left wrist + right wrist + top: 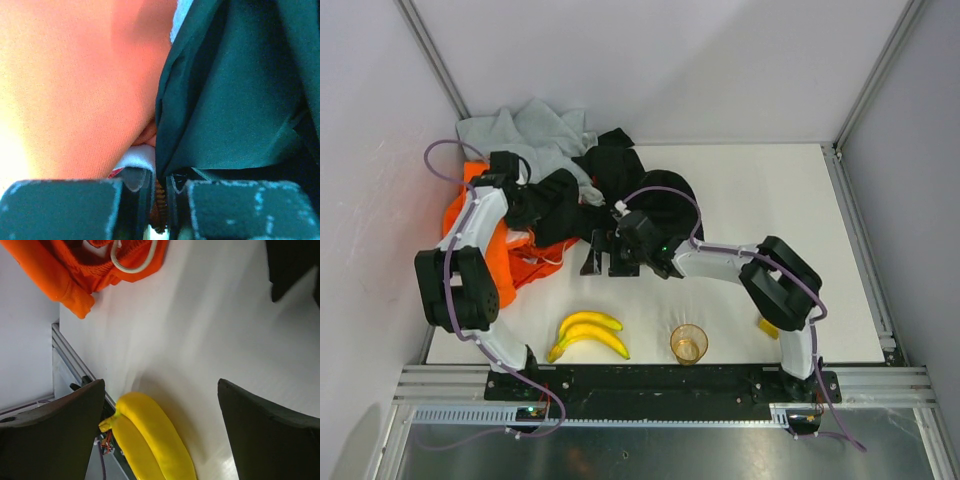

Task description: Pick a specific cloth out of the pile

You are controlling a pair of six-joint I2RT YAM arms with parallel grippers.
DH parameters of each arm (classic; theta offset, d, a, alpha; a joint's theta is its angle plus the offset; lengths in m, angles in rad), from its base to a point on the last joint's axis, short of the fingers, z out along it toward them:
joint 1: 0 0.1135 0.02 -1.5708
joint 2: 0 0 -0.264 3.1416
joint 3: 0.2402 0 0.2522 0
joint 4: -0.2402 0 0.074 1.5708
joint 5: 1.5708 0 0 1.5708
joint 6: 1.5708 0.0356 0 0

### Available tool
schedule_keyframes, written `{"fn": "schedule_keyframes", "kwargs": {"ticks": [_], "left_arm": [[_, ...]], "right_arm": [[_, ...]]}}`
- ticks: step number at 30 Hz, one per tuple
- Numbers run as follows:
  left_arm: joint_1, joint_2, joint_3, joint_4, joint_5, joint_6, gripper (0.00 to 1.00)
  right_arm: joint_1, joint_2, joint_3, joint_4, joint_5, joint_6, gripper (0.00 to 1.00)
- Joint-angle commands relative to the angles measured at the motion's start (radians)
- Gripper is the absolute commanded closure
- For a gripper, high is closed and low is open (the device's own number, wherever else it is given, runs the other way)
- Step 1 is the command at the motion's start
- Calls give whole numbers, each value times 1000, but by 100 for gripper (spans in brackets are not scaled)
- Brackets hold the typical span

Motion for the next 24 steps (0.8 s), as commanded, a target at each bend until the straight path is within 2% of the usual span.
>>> {"fn": "schedule_keyframes", "kwargs": {"ticks": [1,12,19,24], "left_arm": [[46,-32,68,125,18,-16,99],[129,-102,44,259,123,-104,99],[135,-44,95,279,167,-110,99],[150,-38,53,298,230,-118,99]], "right_arm": [[15,64,101,55,-49,40,1],[37,244,271,68,-121,114,1],[40,332,350,80,-150,174,1],[39,379,397,100,-168,213,1]]}}
